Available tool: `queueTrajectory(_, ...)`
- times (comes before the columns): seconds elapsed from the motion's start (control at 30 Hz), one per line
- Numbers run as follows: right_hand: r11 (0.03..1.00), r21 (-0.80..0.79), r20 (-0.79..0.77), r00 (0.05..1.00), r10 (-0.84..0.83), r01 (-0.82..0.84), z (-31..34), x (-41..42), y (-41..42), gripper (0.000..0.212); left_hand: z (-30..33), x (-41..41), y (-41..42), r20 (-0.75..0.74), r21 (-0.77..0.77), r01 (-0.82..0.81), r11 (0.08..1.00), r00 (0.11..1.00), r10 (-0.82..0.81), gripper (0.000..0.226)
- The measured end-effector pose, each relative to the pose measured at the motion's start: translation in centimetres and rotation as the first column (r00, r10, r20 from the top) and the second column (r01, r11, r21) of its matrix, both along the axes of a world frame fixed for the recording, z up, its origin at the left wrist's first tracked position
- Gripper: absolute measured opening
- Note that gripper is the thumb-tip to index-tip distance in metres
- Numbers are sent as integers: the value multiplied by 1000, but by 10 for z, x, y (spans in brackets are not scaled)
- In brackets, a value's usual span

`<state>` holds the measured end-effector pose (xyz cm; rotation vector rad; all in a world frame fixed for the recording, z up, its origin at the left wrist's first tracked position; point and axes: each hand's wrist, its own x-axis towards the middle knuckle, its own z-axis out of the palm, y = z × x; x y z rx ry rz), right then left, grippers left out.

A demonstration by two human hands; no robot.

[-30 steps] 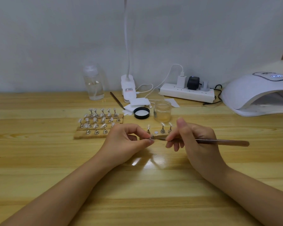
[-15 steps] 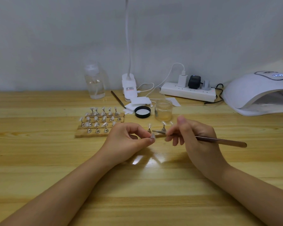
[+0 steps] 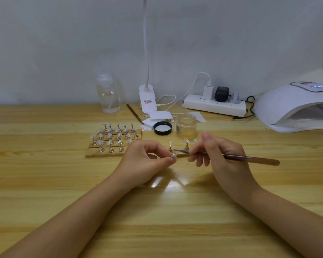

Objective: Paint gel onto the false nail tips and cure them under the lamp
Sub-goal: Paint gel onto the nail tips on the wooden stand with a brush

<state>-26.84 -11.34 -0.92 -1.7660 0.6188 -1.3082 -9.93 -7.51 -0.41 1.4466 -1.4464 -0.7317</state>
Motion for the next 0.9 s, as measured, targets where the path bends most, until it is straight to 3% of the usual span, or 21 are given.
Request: queueTrajectory(0.9,999,49,26,1000,-4,3,2,-1,0,41,-2,0,-3,-3,-43,29,999,1000,-29,28)
